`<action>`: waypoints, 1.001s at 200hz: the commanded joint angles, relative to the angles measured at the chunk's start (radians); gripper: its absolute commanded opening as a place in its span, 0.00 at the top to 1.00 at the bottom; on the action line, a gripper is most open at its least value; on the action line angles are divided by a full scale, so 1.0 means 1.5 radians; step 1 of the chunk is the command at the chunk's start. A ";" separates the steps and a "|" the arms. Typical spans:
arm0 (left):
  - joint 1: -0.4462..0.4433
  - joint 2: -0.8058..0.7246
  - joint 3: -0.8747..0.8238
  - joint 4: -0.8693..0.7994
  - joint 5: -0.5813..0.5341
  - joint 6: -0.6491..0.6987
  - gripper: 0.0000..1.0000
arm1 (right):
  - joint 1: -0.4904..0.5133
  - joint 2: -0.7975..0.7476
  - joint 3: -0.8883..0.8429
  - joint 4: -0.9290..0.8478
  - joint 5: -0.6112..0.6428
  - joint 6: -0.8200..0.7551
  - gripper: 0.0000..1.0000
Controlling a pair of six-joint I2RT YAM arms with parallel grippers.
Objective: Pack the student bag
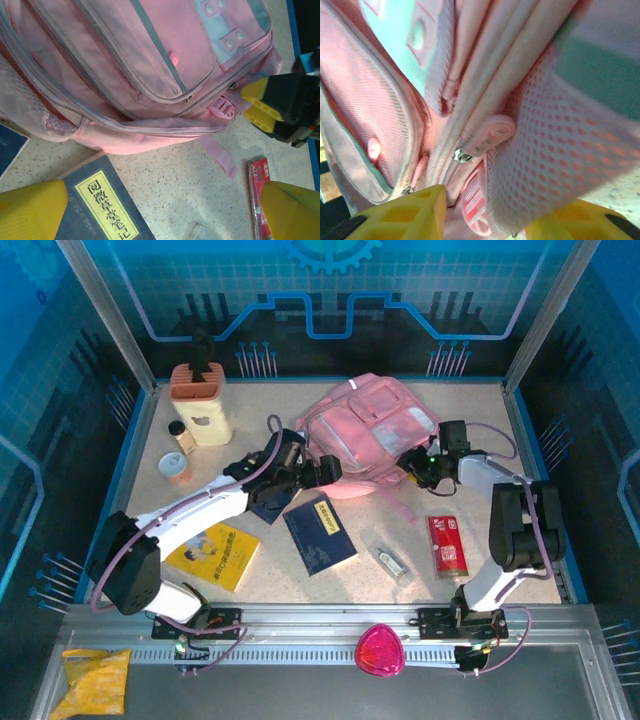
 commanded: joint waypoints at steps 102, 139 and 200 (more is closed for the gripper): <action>-0.061 0.107 0.006 0.095 -0.012 -0.140 0.01 | -0.081 0.046 0.020 0.000 -0.063 -0.044 0.29; -0.062 0.148 0.000 0.142 -0.006 -0.151 0.01 | -0.051 0.104 0.046 0.038 -0.057 -0.019 0.29; -0.065 0.215 0.015 0.198 -0.019 -0.105 0.01 | -0.038 0.139 0.031 0.145 -0.053 0.022 0.65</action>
